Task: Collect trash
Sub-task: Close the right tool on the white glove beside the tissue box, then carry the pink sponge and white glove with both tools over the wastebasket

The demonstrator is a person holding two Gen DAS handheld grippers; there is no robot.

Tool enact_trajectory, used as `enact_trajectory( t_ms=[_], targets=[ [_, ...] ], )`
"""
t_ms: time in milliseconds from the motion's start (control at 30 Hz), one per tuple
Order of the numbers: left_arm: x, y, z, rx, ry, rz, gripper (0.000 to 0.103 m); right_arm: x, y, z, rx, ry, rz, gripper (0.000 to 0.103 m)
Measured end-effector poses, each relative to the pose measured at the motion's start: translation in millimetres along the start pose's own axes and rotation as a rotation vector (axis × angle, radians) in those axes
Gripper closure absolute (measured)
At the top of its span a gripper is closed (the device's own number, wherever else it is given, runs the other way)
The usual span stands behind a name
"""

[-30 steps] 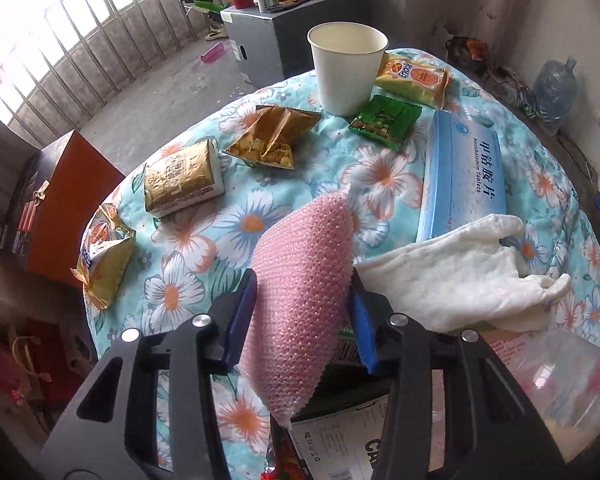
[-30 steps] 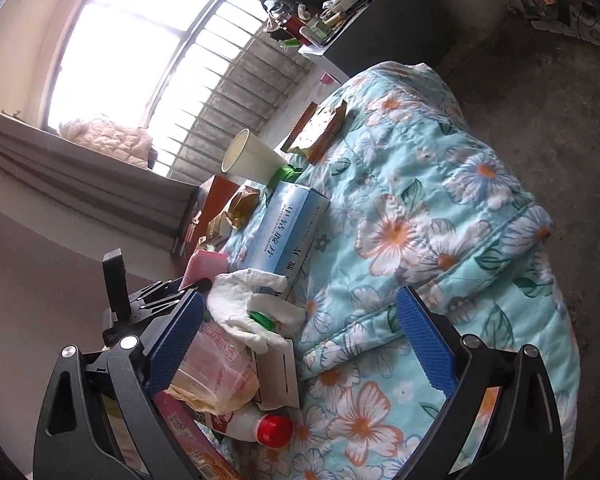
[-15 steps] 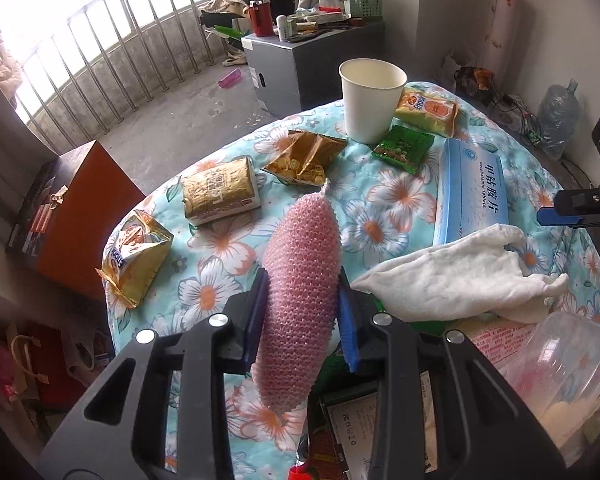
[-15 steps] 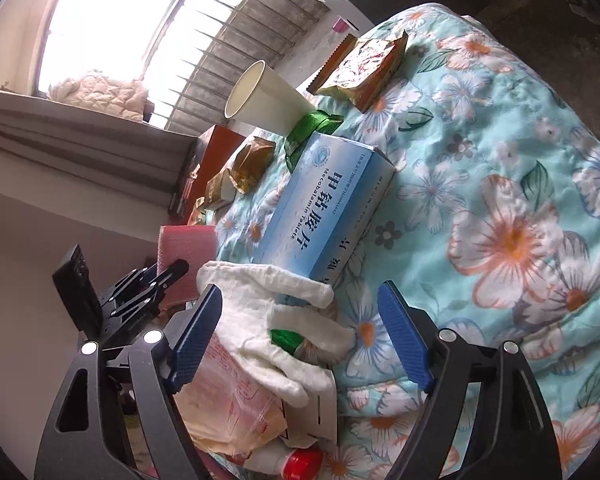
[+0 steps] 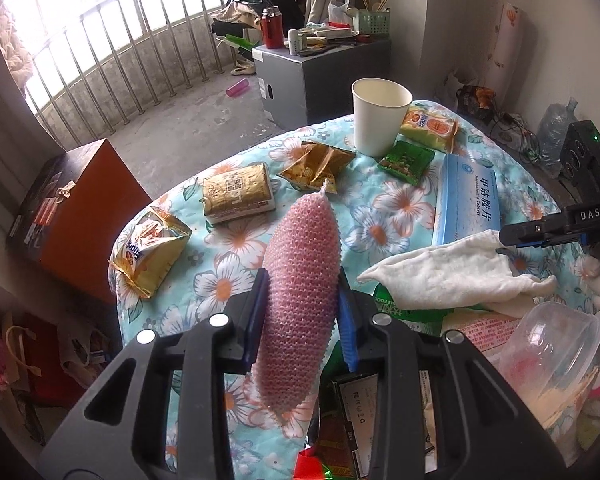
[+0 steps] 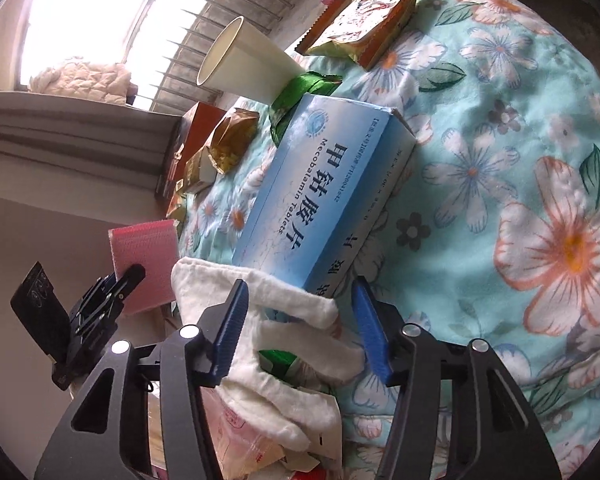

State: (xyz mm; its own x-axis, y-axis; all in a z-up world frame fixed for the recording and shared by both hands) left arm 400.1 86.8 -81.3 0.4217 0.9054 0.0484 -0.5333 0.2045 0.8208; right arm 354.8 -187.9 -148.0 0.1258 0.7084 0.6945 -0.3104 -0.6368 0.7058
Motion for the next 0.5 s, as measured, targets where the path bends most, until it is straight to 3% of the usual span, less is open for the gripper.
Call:
enact_trajectory(
  t_ms=[133, 200, 500],
  targets=[
    [2.3, 2.0, -0.2, -0.007, 0.013, -0.001, 0.073, 4.1, 0.8, -5.4, 0.003, 0.007, 0.003, 0.077],
    [3.7, 2.4, -1.4, -0.009, 0.015, 0.003, 0.073, 6.7, 2.2, -6.4, -0.001, 0.01, 0.011, 0.091],
    [17.4, 17.7, 0.8, -0.049, 0.053, 0.028, 0.073, 48.0, 44.3, -2.0, -0.114, 0.126, 0.062, 0.096]
  ],
)
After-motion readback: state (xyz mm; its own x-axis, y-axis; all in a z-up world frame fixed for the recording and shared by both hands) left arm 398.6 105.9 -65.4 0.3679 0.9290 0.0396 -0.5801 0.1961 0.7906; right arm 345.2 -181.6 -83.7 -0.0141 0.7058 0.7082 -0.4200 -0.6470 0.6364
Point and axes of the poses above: each gripper's, at about its wrist camera, not at the fingertips, and y roughly against the way its jaws point, x to its left, z to its top, the point moved 9 cm from there along -y, roughly the way its jaws point, and after that the axes turned 2 degrees about -z, right-handed, at the moved point
